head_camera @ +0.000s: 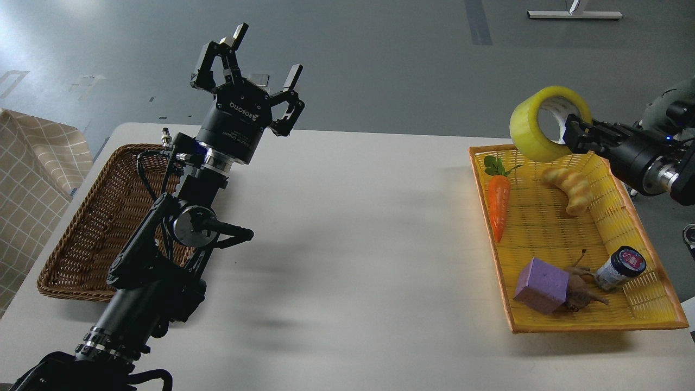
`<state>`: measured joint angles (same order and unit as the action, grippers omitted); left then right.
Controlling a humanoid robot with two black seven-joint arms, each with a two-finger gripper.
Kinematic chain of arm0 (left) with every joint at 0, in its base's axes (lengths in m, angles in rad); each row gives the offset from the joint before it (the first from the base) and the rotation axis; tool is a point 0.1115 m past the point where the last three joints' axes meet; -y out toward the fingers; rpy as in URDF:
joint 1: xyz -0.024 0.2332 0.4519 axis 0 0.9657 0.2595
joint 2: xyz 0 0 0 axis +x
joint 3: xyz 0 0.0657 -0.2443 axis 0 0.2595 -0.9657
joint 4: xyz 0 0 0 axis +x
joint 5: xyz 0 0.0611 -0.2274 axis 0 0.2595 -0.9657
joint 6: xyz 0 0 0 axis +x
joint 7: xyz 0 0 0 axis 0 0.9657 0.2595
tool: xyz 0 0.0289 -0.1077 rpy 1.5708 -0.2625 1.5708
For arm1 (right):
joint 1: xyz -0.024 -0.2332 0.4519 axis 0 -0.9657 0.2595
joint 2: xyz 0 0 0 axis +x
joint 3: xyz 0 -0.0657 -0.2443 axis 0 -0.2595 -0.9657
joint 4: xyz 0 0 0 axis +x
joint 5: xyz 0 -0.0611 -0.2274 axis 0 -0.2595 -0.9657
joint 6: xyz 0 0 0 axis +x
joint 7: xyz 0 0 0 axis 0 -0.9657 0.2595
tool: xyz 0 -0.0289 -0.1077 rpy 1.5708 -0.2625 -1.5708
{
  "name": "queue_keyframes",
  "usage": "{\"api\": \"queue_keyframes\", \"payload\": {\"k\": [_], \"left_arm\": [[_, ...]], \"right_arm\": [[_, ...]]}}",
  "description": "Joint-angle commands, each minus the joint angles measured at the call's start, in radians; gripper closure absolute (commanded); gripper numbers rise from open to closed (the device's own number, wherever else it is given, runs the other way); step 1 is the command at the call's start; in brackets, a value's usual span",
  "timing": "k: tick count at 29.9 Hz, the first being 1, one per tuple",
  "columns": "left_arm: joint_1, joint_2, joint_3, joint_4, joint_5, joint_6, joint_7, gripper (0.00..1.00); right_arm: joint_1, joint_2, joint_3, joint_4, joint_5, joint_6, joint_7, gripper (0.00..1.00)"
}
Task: Place and transfer tape with both arms
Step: 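Lift the tape roll and carry it toward the table center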
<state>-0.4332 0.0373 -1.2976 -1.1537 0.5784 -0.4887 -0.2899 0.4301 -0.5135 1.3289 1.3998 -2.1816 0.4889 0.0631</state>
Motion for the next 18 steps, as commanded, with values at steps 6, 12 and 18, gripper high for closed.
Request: {"api": "queue_keyframes", "payload": {"k": [6, 12, 18], "left_arm": [[-0.002, 0.004, 0.0, -0.004, 0.0, 0.0, 0.0, 0.02], [0.016, 0.003, -0.002, -0.017, 0.0, 0.0, 0.0, 0.02], [0.025, 0.012, -0.006, -0.021, 0.0, 0.0, 0.0, 0.02]], "right_arm": [[0.195, 0.085, -0.258, -0.05, 0.0, 0.0, -0.002, 0.9], [0.275, 0.226, -0.339, -0.166, 0.0, 0.0, -0.002, 0.9], [0.311, 0.397, -0.382, -0.251, 0.0, 0.0, -0.002, 0.9]]}}
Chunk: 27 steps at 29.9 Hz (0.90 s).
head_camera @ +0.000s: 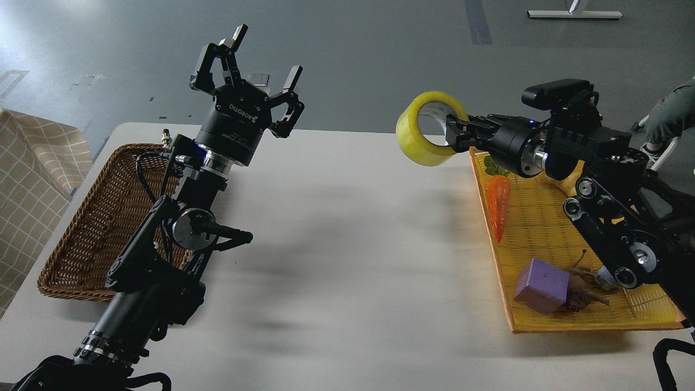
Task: Place and transfer tape with both arms
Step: 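Lift the tape roll and carry it toward the table center, then lower the tape roll onto the table and open the right gripper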
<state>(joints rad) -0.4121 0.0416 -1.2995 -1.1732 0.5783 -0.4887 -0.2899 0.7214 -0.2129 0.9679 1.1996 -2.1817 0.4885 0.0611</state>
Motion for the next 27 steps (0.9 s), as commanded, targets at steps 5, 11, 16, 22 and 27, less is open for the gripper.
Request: {"api": "queue_keyframes", "payload": {"k": [5, 11, 16, 22, 27], "left_arm": [[0.004, 0.02, -0.007, -0.002, 0.0, 0.0, 0.0, 0.02], [0.006, 0.021, -0.011, -0.008, 0.0, 0.0, 0.0, 0.02], [0.006, 0.021, -0.011, -0.01, 0.0, 0.0, 0.0, 0.02], [0.007, 0.034, -0.012, -0.023, 0.0, 0.0, 0.0, 0.02], [0.009, 0.038, -0.014, -0.036, 0.0, 0.0, -0.002, 0.02]], "right_arm": [[0.033, 0.213, -0.047, -0.13, 0.0, 0.0, -0.001, 0.9], [0.018, 0.213, -0.063, -0.228, 0.0, 0.0, -0.001, 0.89], [-0.025, 0.213, -0.066, -0.247, 0.0, 0.0, -0.001, 0.89], [-0.034, 0.213, -0.099, -0.264, 0.0, 0.0, -0.001, 0.89], [-0.034, 0.213, -0.123, -0.268, 0.0, 0.0, -0.001, 0.89]]}}
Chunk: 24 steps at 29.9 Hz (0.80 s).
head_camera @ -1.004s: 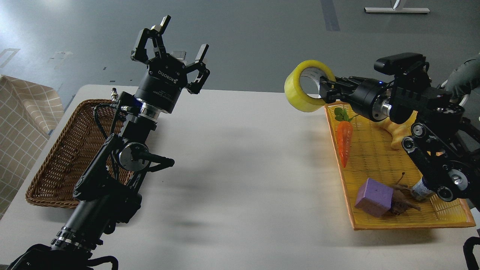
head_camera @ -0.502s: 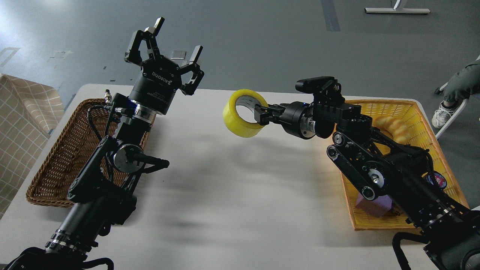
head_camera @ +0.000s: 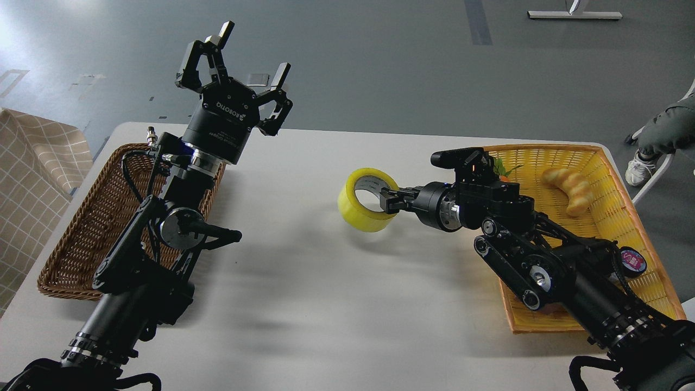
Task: Place and transfer tape with both arms
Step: 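Lower the tape roll onto the table and open the right gripper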
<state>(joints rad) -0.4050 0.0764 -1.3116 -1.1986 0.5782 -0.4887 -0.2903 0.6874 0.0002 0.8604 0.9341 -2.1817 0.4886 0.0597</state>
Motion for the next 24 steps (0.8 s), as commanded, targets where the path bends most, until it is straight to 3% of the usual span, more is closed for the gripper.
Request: {"api": "queue_keyframes", "payload": {"k": [1, 11, 17, 24], "left_arm": [[0.005, 0.006, -0.001, -0.01, -0.001, 0.0, -0.001, 0.02], [0.011, 0.013, -0.006, -0.013, 0.0, 0.0, 0.0, 0.02], [0.011, 0.013, -0.008, -0.016, -0.001, 0.0, -0.001, 0.02], [0.011, 0.019, -0.008, -0.016, -0.001, 0.0, -0.001, 0.02]], "right_arm": [[0.0, 0.0, -0.024, -0.009, 0.0, 0.0, 0.0, 0.89], [0.0, 0.0, -0.057, -0.032, 0.0, 0.0, 0.0, 0.86], [0.0, 0.0, -0.06, -0.078, 0.0, 0.0, 0.0, 0.69], [-0.002, 0.0, -0.057, -0.081, 0.0, 0.0, 0.002, 0.68]]}}
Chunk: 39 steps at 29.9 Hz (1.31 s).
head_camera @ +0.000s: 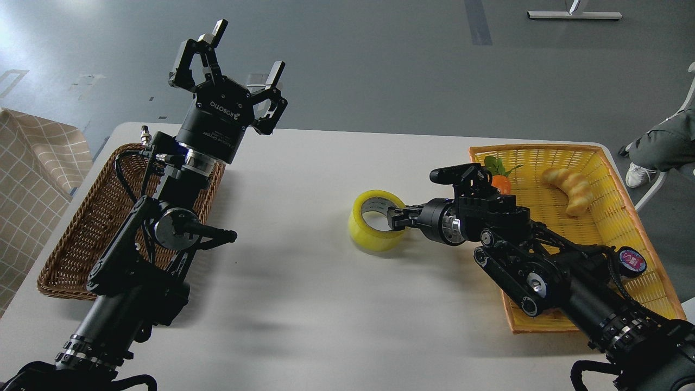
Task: Place and transfer tape with both arms
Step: 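Lower the tape roll onto the table and open the right gripper, then withdraw the right gripper up and away from the tape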
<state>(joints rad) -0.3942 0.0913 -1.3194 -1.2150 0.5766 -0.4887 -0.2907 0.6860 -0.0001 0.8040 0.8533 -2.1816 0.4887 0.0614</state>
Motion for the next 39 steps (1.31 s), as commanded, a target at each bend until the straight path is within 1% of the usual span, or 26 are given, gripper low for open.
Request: {"api": "queue_keyframes", "payload": {"k": [1, 2, 3, 7, 8, 9, 10, 11, 12, 14, 15, 16, 17, 20, 23, 25, 28, 29, 31, 32, 33, 35, 37, 39], "left_arm": [[0.001, 0.004, 0.0, 0.0, 0.0, 0.0, -0.001, 0.02], [0.001, 0.004, 0.0, 0.0, 0.0, 0.0, -0.001, 0.02], [0.003, 0.004, 0.0, 0.0, 0.0, 0.0, -0.001, 0.02], [0.003, 0.004, 0.0, 0.0, 0.0, 0.0, -0.001, 0.02], [0.003, 0.004, 0.0, 0.0, 0.0, 0.0, -0.001, 0.02], [0.003, 0.004, 0.0, 0.0, 0.0, 0.0, -0.001, 0.02], [0.003, 0.004, 0.0, 0.0, 0.002, 0.0, 0.001, 0.02], [0.003, 0.004, 0.0, 0.0, 0.0, 0.0, 0.001, 0.02], [0.003, 0.004, 0.0, 0.0, 0.0, 0.0, 0.001, 0.02], [0.003, 0.004, 0.0, 0.0, 0.0, 0.0, 0.001, 0.02], [0.005, 0.004, 0.0, 0.0, 0.0, 0.0, 0.001, 0.02], [0.005, 0.004, 0.0, 0.0, 0.0, 0.0, -0.001, 0.02], [0.003, 0.004, 0.0, 0.0, 0.0, 0.0, 0.001, 0.02], [0.003, 0.004, 0.0, 0.0, 0.0, 0.0, 0.001, 0.02], [0.003, 0.004, 0.0, 0.0, 0.0, 0.0, 0.001, 0.02], [0.003, 0.004, 0.002, 0.0, 0.0, 0.0, 0.001, 0.02], [0.001, 0.008, 0.002, 0.0, 0.0, 0.0, 0.001, 0.02], [0.001, 0.008, 0.002, 0.0, 0.0, 0.0, 0.001, 0.02], [0.001, 0.015, 0.002, 0.0, 0.0, 0.0, 0.001, 0.02], [0.001, 0.015, 0.002, 0.0, 0.0, 0.0, 0.001, 0.02], [0.001, 0.015, 0.002, 0.0, 0.0, 0.0, 0.001, 0.02], [0.001, 0.015, 0.0, 0.0, 0.0, 0.0, 0.001, 0.02], [0.001, 0.018, 0.0, 0.0, 0.002, 0.0, 0.005, 0.02], [0.001, 0.022, 0.0, 0.0, 0.0, 0.0, 0.01, 0.02]], "right_arm": [[0.0, 0.0, 0.0, 0.0, 0.0, 0.0, 0.0, 0.68], [0.0, 0.0, 0.001, 0.0, 0.0, -0.007, 0.0, 0.68], [0.0, 0.0, 0.001, 0.0, 0.0, -0.021, 0.0, 0.64], [0.0, 0.0, 0.001, 0.0, 0.0, -0.051, 0.0, 0.58], [0.0, 0.0, 0.003, 0.0, 0.0, -0.067, 0.0, 0.52], [0.0, 0.0, 0.011, 0.0, 0.0, -0.085, -0.002, 0.45], [0.0, 0.0, 0.014, 0.001, 0.0, -0.096, -0.002, 0.4], [0.0, 0.0, 0.017, 0.003, 0.0, -0.122, -0.002, 0.32], [0.0, 0.0, 0.017, 0.003, 0.0, -0.122, -0.002, 0.32], [0.0, 0.0, 0.034, 0.013, 0.0, -0.175, -0.008, 0.2], [0.0, 0.0, 0.038, 0.016, 0.0, -0.189, -0.011, 0.15], [0.0, 0.0, 0.047, 0.021, 0.0, -0.217, -0.014, 0.07], [0.001, 0.0, 0.063, 0.03, 0.0, -0.241, -0.014, 0.06], [0.006, 0.0, 0.133, 0.062, 0.0, -0.263, -0.014, 0.05], [0.018, 0.0, 0.257, 0.127, 0.0, -0.265, -0.014, 0.05], [0.023, 0.0, 0.296, 0.167, 0.0, -0.263, -0.014, 0.05], [0.018, 0.0, 0.346, 0.275, 0.109, -0.26, -0.014, 0.04], [0.017, 0.0, 0.359, 0.323, 0.147, -0.257, -0.014, 0.0], [0.01, 0.0, 0.366, 0.392, 0.215, -0.249, -0.009, 0.0], [0.01, 0.0, 0.366, 0.392, 0.215, -0.249, -0.009, 0.0], [0.006, 0.0, 0.368, 0.439, 0.276, -0.248, -0.006, 0.0], [0.004, -0.055, 0.37, 0.496, 0.39, -0.248, -0.005, 0.0], [0.003, -0.125, 0.388, 0.539, 0.558, -0.249, -0.002, 0.0], [-0.002, -0.156, 0.411, 0.564, 0.638, -0.249, -0.002, 0.0]]}}
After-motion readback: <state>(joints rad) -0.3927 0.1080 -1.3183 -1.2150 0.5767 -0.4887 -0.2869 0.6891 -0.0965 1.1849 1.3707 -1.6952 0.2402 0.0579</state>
